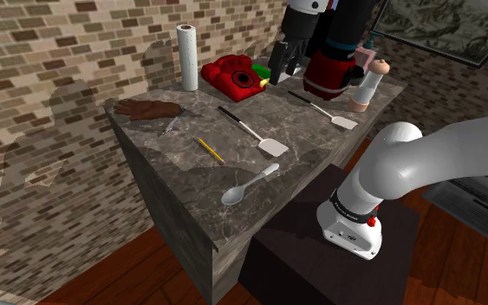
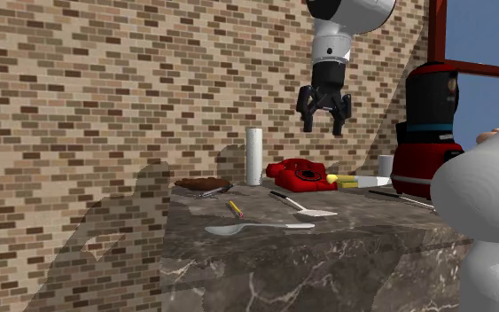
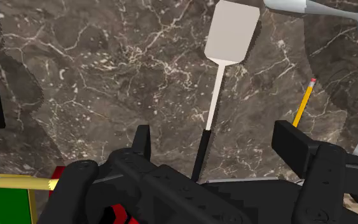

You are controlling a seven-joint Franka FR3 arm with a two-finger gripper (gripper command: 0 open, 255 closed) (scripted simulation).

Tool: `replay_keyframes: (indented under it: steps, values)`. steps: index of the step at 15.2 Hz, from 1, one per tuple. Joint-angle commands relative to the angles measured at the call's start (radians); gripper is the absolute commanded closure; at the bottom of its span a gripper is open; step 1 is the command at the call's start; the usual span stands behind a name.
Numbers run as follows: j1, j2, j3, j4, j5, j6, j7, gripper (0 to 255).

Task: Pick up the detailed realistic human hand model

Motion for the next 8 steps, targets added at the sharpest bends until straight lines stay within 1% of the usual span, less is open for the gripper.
replay_keyframes:
  steps: [1, 8]
  values:
    - [0.000, 0.000, 0.000, 0.000, 0.000, 0.000, 0.000, 0]
    - [0.054, 0.302, 0.018, 0.174, -0.012, 0.096, -0.121, 0]
